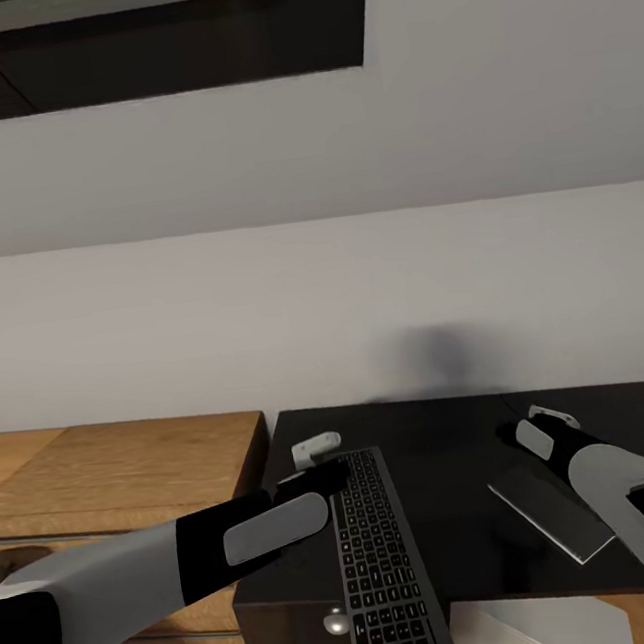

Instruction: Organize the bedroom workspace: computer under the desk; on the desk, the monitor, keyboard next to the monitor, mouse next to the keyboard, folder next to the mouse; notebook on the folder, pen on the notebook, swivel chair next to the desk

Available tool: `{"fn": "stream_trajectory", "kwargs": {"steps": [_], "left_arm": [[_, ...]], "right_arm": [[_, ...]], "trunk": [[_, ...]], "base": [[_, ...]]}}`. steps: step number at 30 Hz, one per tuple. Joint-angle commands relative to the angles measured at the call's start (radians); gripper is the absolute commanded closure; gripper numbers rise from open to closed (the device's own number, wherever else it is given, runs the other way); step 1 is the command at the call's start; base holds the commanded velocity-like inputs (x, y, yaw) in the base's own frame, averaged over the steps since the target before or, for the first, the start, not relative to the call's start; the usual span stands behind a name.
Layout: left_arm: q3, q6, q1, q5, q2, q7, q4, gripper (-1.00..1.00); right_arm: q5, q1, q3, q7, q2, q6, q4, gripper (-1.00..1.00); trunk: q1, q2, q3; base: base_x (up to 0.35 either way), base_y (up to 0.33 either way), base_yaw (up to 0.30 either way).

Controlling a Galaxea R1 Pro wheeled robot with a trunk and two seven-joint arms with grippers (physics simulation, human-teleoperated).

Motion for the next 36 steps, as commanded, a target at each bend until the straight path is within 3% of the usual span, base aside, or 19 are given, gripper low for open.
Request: {"fn": "stream_trajectory", "kwargs": {"steps": [1, 9, 12, 13, 17, 24, 27, 36], "left_arm": [[-0.002, -0.008, -0.002, 0.006, 0.0, 0.001, -0.001, -1.0], [-0.003, -0.008, -0.002, 0.006, 0.001, 0.002, -0.001, -1.0], [-0.003, -0.008, -0.002, 0.006, 0.0, 0.002, -0.001, -1.0], [-0.003, -0.008, -0.002, 0.006, 0.0, 0.002, -0.019, -1.0], [-0.003, -0.007, -0.002, 0.006, 0.002, 0.002, -0.042, -1.0], [-0.003, -0.007, -0.002, 0.006, 0.006, 0.002, -0.052, -1.0], [-0.002, -0.008, -0.002, 0.006, 0.01, 0.002, -0.064, -1.0], [0.0, -0.008, -0.002, 0.005, 0.06, 0.003, -0.159, -1.0]], "right_arm": [[-0.007, 0.003, 0.008, -0.005, 0.0, 0.007, -0.003, -1.0], [-0.044, 0.012, 0.004, -0.006, -0.003, 0.006, -0.004, -1.0], [-0.083, 0.012, 0.002, -0.006, -0.005, 0.006, -0.004, -1.0], [-0.126, 0.012, 0.001, -0.006, -0.013, 0.007, -0.003, -1.0], [-0.153, 0.012, 0.001, -0.005, -0.018, 0.006, -0.003, -1.0], [-0.166, 0.013, 0.001, -0.005, -0.033, 0.006, -0.002, -1.0], [-0.167, 0.013, 0.001, -0.005, -0.042, 0.002, -0.002, -1.0], [-0.167, 0.014, 0.005, -0.007, -0.051, -0.041, 0.021, -1.0]], "trunk": [[0.004, -0.008, -0.004], [0.035, -0.064, -0.03], [0.046, -0.085, -0.039], [0.05, -0.092, -0.042], [0.065, -0.12, -0.055], [0.092, -0.169, -0.077], [0.092, -0.169, -0.077], [0.092, -0.169, -0.077]], "base": [[0.0, 0.0, 0.0], [0.0, 0.0, 0.0], [0.0, 0.0, 0.0], [0.0, 0.0, 0.0], [0.0, 0.0, 0.0], [0.0, 0.0, 0.0], [0.0, 0.0, 0.0], [0.0, 0.0, 0.0]]}}
